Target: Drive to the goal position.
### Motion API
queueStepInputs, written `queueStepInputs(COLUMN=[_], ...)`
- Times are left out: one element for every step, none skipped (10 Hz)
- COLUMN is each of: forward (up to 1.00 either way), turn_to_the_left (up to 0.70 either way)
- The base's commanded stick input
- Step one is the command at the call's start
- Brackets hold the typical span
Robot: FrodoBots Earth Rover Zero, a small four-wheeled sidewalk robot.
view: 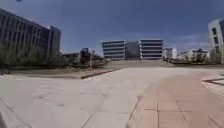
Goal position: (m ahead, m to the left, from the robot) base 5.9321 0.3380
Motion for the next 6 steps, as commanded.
queueStepInputs(forward=[0.7,0.7,0.7,0.7,0.7,0.7], turn_to_the_left=[-0.05,-0.05,-0.05,-0.05,-0.05,-0.05])
